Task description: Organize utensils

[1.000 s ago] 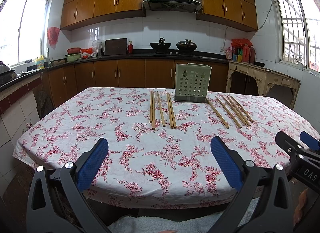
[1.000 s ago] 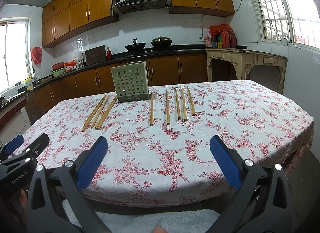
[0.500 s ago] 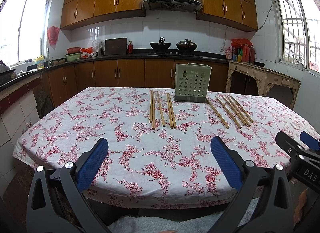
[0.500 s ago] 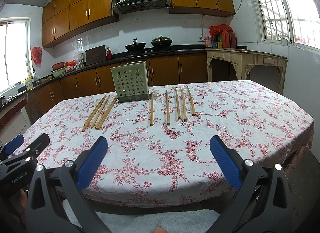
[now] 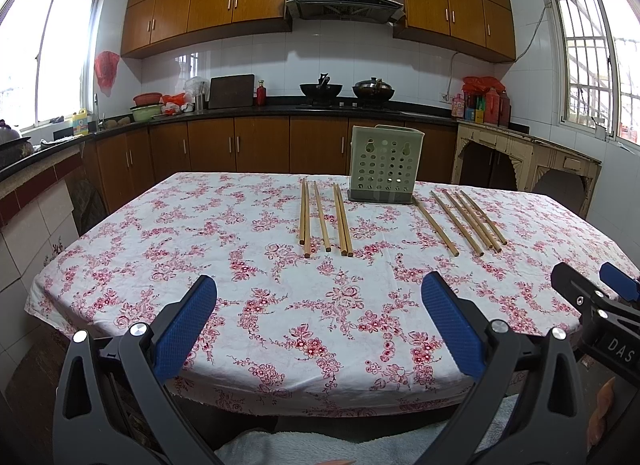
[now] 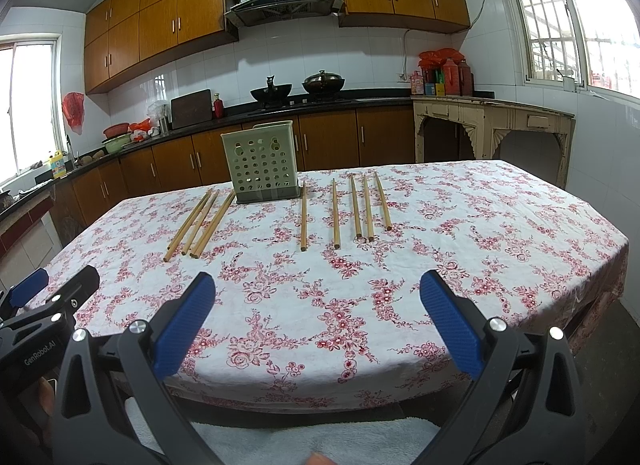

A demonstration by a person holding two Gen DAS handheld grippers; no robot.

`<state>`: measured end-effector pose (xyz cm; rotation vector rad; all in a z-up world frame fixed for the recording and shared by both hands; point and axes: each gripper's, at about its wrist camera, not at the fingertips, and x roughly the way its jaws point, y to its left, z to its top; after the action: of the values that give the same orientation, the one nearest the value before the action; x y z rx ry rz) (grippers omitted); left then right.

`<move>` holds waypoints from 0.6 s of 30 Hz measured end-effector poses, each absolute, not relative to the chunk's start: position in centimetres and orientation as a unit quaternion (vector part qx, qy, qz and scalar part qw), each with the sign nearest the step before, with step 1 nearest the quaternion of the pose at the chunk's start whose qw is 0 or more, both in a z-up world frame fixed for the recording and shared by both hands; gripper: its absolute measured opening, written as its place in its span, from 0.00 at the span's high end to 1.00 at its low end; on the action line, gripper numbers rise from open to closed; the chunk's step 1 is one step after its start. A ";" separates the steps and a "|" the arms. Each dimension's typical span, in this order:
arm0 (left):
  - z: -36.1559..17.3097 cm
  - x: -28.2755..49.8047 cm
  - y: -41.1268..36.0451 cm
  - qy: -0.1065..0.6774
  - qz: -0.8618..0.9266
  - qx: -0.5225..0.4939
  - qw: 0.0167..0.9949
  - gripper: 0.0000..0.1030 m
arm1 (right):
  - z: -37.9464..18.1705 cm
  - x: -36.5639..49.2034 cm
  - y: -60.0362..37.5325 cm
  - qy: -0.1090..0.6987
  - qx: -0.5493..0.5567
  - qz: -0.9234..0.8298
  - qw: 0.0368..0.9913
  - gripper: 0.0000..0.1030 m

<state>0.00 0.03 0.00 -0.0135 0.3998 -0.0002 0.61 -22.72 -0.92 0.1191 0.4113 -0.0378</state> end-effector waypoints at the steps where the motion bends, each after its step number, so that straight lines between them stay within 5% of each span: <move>1: 0.0 0.0 0.0 0.199 0.000 -0.007 0.980 0.02 | -0.9 0.6 -22.7 0.204 0.059 -0.019 0.977 0.04; 18: 0.0 0.0 0.0 0.200 0.000 -0.007 0.980 0.02 | -1.0 0.7 -22.9 0.204 0.059 -0.019 0.977 0.04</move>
<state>0.01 0.04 0.00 -0.0143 0.4024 0.0004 0.65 -22.87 -1.02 0.1185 0.4120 -0.0374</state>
